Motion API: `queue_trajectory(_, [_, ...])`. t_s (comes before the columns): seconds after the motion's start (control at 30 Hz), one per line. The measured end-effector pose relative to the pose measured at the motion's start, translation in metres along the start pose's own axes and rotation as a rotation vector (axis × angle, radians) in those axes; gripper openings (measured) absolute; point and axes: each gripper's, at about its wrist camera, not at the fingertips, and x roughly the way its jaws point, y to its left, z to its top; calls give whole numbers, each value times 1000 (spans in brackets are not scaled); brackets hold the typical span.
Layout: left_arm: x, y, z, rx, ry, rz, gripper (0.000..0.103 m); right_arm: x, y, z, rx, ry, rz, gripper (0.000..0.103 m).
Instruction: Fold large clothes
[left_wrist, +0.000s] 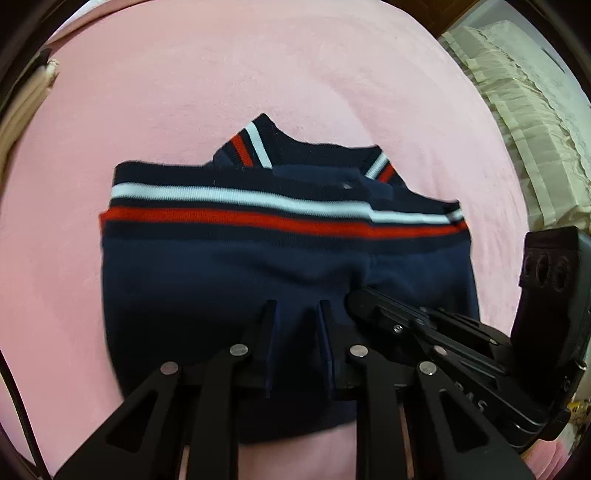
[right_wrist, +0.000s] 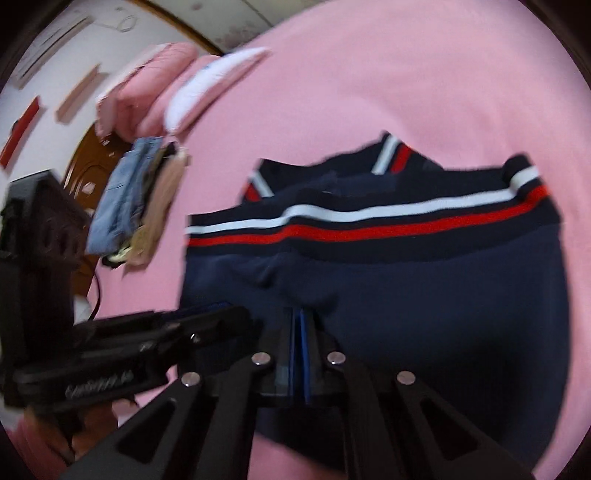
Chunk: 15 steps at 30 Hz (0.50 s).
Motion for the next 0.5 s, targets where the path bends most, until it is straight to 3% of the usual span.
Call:
queue_trajectory(0.17, [9,18,23,-72,-74,122,16,10,-18,17,61,-6,18,0])
queue_trajectory(0.27, [9,38,29,-135,-91,98,9,2,-23,19,21,-38,-62,0])
queue_trajectory(0.3, [6,44,31,-148,-100,100,5,-4,-31,20,25,-66,-115,0])
queue_trajectory(0.37, [1,54,31,-150,-130,161,5,-20,-54,21,103,-112,-106,0])
queue_trajectory(0.43, [-6,64,32,-159,-161,208,5,-42,-76,22,169,-194,-203,0])
queue_trajectory(0.5, [-11,78,32,-210,-162,217,5,-60,-91,20,230,-271,-207,0])
